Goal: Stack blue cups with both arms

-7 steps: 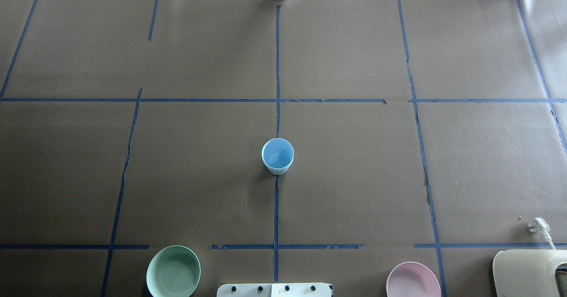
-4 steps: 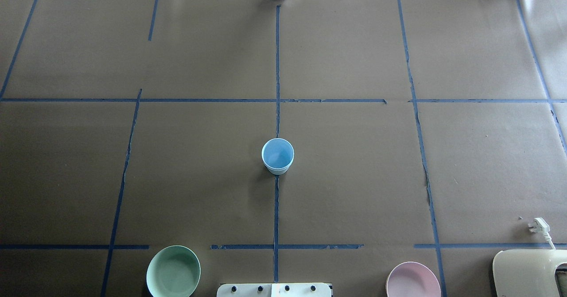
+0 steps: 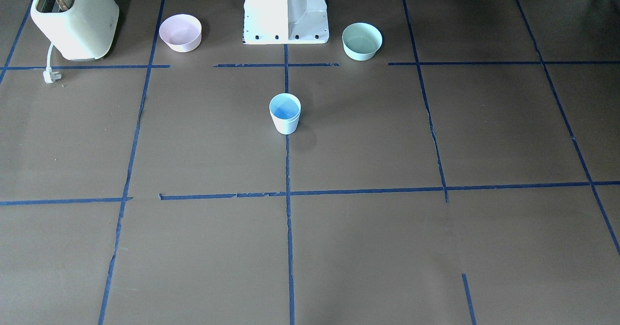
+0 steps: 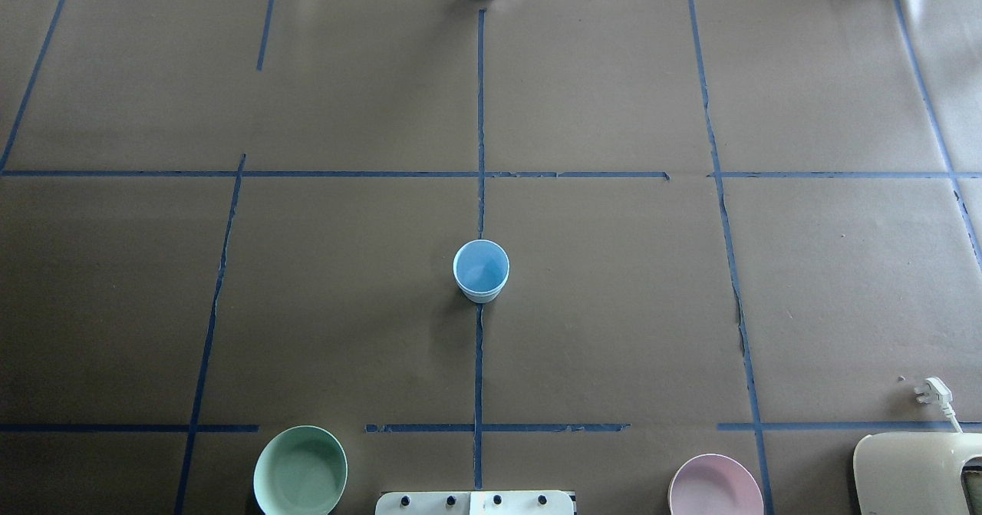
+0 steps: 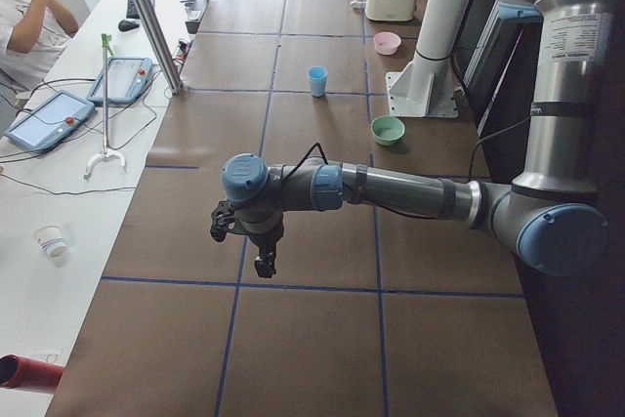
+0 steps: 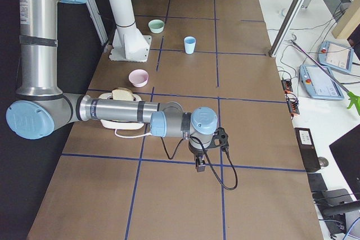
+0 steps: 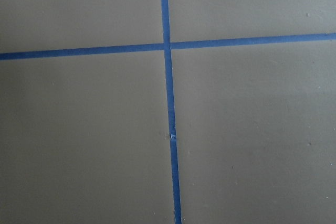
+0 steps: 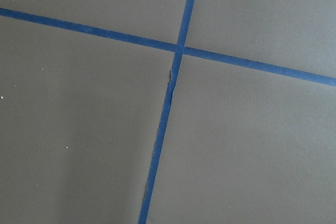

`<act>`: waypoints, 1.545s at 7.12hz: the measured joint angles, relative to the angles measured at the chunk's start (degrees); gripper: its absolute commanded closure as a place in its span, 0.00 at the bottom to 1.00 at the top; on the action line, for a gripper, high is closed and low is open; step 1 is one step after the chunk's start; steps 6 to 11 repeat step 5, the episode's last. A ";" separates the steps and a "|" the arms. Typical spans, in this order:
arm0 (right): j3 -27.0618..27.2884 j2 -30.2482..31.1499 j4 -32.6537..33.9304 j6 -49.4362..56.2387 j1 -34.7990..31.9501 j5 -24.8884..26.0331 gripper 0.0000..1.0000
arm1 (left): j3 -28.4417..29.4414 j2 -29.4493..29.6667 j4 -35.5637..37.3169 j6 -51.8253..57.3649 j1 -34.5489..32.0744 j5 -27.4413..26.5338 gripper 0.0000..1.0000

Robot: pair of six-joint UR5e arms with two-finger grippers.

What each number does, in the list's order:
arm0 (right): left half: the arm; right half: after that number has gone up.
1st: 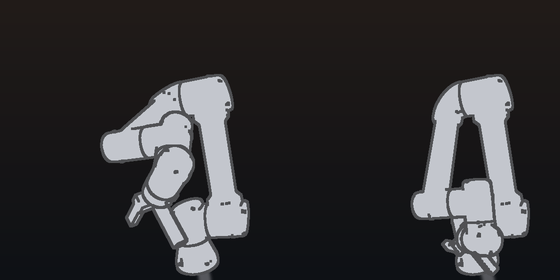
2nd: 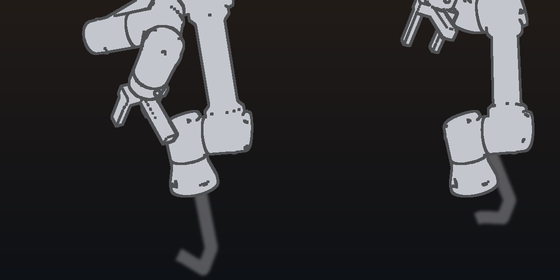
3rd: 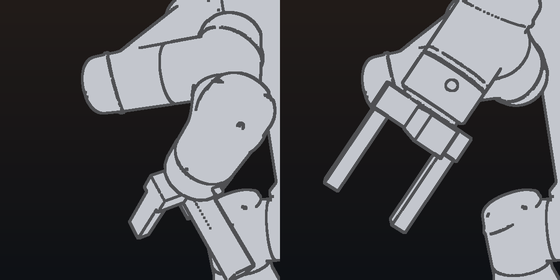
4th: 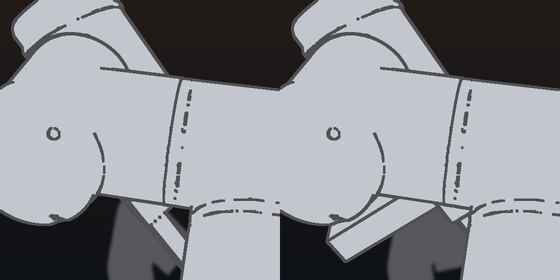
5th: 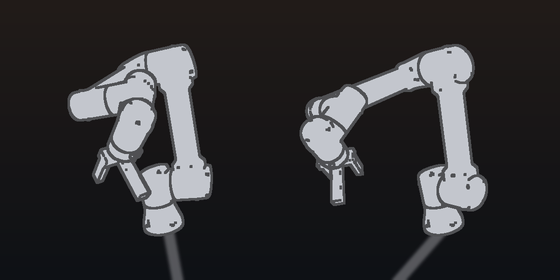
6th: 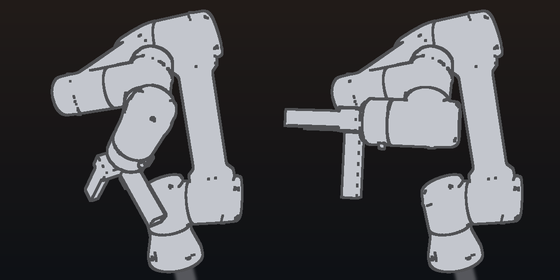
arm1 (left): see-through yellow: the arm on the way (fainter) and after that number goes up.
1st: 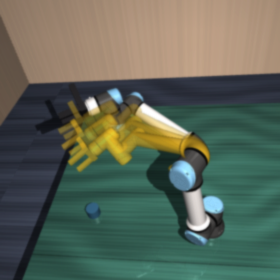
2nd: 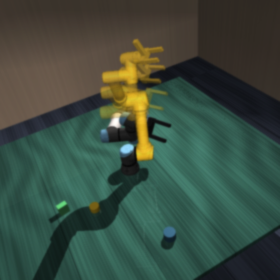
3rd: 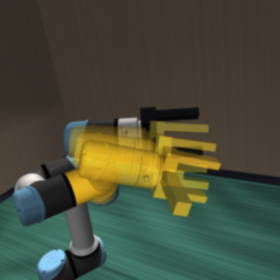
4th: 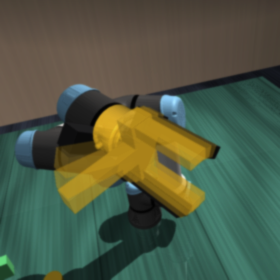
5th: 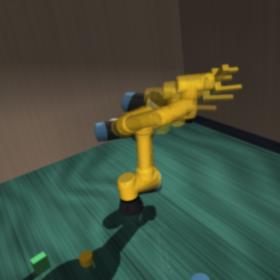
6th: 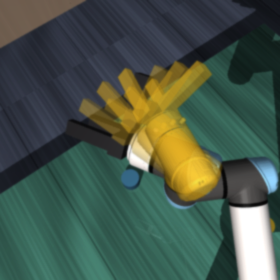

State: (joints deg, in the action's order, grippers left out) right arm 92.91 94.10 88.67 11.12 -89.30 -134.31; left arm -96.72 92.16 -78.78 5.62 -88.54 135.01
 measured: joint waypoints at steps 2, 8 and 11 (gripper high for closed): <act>0.13 -0.30 0.01 -0.27 0.00 -0.27 0.00 | 1.11 1.71 -0.11 0.03 0.03 -0.32 0.00; 0.30 -0.71 0.01 -0.38 0.07 -0.33 0.00 | 1.86 1.87 -0.18 0.01 0.10 -0.29 0.00; 0.30 -0.71 0.01 -0.38 0.07 -0.33 0.00 | 1.86 1.87 -0.18 0.01 0.10 -0.29 0.00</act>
